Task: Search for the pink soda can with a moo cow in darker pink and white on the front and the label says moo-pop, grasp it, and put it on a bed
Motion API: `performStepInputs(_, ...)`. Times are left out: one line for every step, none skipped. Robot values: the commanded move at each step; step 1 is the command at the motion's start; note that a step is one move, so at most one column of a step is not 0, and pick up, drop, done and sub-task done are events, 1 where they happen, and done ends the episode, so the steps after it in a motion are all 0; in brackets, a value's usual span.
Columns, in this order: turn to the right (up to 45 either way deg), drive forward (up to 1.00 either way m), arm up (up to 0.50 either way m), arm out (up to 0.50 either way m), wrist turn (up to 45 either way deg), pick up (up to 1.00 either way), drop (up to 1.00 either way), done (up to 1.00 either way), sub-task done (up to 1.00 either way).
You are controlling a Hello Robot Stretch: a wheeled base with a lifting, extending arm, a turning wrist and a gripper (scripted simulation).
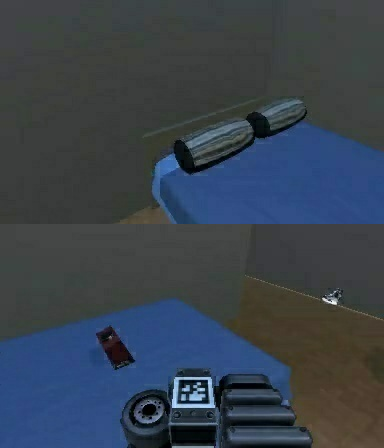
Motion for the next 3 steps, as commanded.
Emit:
performStepInputs(-45.0,0.00,0.00,0.00,0.0,0.00,0.00,0.00,0.00)
performStepInputs(-21.0,0.00,0.00,0.00,0.0,0.00,0.00,0.00,0.00)
performStepInputs(45.0,0.00,0.00,0.00,0.0,0.00,0.00,0.00,0.00)
